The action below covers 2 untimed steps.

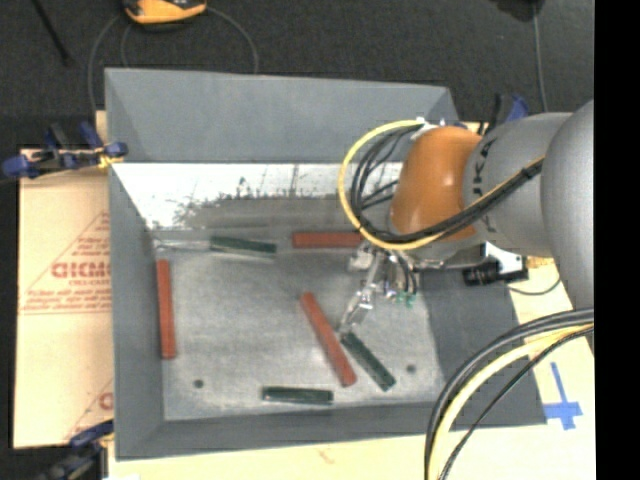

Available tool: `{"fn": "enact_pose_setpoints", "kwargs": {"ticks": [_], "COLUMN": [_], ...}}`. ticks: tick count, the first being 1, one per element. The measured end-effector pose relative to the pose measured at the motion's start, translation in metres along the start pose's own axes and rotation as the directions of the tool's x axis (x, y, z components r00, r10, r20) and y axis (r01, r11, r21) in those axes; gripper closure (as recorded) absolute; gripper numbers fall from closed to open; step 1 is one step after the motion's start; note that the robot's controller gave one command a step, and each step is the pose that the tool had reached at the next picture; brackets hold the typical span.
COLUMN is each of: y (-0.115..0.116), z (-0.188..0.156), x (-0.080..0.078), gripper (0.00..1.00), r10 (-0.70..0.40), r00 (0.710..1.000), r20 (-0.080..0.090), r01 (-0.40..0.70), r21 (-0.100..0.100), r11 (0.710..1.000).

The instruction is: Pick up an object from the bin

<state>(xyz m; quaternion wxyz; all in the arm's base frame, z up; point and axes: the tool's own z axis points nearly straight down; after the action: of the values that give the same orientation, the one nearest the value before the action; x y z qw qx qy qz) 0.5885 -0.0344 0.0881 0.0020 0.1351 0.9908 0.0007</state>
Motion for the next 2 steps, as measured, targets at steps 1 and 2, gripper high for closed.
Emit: {"fn": "enact_pose_setpoints", "kwargs": {"ticks": [1, 2], "y": [0.0011, 0.0008], "z": [-0.0044, -0.0044], "x": [0.0359, 0.0358], "gripper": [1.0, 0.0], "r10": [0.007, 0.005], "r00": [1.0, 1.0], "r20": [-0.001, 0.0], "r01": [-0.007, -0.005], "r21": [0.002, 0.002], "r11": [1.0, 1.0]}}
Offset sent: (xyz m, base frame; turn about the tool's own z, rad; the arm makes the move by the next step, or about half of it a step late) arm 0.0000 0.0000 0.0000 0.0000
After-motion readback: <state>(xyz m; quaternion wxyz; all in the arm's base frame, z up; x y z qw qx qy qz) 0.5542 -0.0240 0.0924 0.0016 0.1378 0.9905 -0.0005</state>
